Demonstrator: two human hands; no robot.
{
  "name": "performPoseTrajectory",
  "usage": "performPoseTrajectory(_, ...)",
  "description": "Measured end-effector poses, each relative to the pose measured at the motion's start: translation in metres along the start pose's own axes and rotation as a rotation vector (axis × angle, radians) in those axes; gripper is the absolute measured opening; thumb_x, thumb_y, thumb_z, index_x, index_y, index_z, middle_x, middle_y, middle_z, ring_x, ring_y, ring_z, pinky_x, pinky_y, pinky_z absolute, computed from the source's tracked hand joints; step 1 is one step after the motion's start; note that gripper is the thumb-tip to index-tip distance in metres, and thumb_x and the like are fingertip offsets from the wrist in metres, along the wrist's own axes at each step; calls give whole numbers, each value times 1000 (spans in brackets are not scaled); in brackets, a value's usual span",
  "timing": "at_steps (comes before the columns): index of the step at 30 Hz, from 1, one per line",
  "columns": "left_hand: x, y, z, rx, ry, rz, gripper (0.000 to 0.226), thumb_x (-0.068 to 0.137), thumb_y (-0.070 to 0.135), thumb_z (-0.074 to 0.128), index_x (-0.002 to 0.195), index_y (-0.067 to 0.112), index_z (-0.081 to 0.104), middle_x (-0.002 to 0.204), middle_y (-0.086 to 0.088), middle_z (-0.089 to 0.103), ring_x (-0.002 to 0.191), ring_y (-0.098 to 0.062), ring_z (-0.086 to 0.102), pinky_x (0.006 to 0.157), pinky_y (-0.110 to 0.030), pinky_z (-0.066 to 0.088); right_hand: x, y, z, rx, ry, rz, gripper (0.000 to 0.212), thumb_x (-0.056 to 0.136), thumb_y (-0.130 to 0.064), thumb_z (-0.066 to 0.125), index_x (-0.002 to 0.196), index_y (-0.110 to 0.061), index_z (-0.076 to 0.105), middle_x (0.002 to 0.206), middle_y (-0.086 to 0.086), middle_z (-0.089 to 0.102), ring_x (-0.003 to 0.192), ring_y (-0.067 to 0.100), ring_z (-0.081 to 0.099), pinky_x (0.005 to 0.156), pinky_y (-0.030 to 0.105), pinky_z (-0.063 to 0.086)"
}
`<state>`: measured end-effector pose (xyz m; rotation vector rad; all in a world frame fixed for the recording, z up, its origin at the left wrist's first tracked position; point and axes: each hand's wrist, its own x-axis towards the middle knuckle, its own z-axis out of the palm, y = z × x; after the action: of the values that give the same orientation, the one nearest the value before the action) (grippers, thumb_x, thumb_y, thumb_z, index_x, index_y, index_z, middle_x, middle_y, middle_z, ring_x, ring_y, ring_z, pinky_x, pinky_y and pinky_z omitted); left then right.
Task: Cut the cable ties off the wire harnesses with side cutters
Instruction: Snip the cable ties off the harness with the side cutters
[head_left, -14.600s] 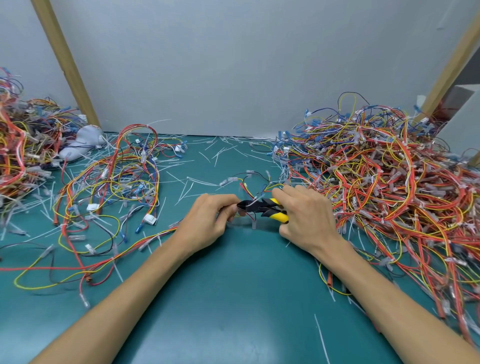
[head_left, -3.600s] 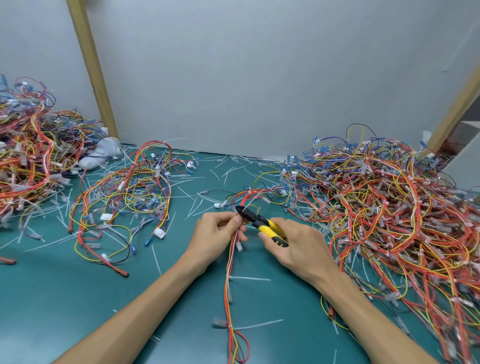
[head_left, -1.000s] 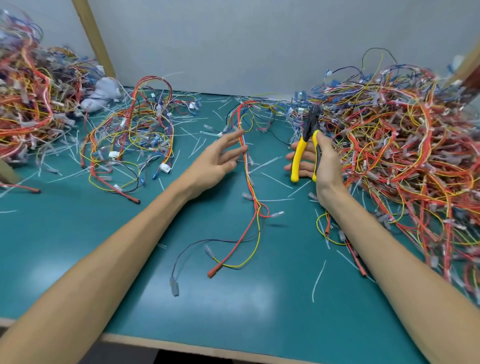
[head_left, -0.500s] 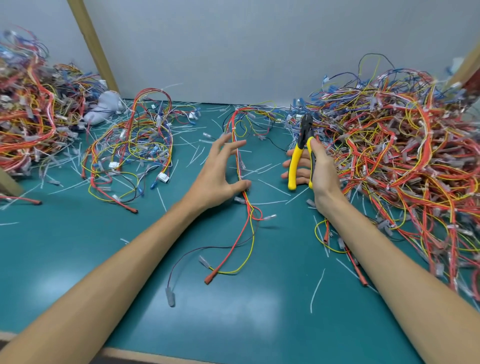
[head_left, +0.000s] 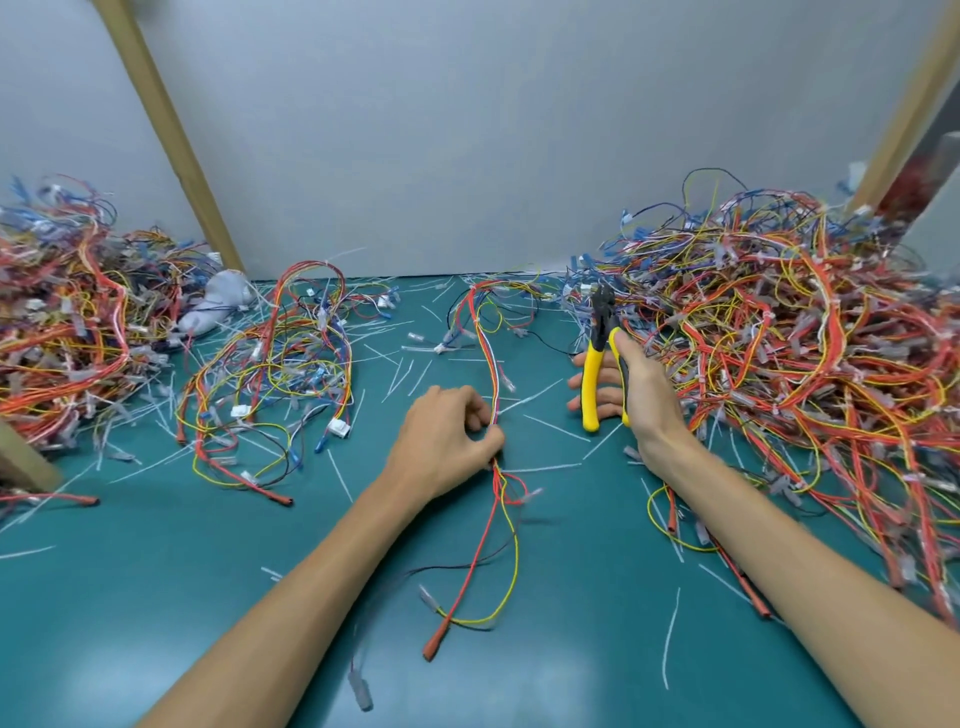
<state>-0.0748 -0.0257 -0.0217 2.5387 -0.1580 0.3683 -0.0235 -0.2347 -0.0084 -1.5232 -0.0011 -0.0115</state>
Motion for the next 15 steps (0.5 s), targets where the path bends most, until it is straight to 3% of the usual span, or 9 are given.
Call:
performPoseTrajectory(4, -1, 1, -2, -113, 29, -28, 6, 79, 21, 64, 80, 26, 63, 66, 14, 64, 64, 2, 57, 69, -22, 44, -1, -1, 0, 13, 11, -1, 57, 102, -47, 36, 99, -1, 68, 78, 15, 71, 56, 28, 68, 44, 23, 49)
performPoseTrajectory(9, 3, -3, -4, -216, 83, -68, 6, 91, 20, 60, 91, 22, 66, 69, 13, 72, 62, 6, 62, 72, -18, 48, 1, 1, 1, 20, 8, 10, 56, 102, -47, 37, 99, -1, 68, 75, 13, 71, 56, 28, 68, 43, 23, 48)
performPoseTrajectory(15, 0, 4, -4, -565, 75, -187, 10, 95, 15, 60, 89, 15, 69, 65, 7, 72, 48, -9, 66, 48, -12, 46, -3, -2, 2, 40, 14, 0, 52, 102, -44, 40, 89, -2, 67, 67, 12, 64, 52, 23, 60, 46, 27, 50)
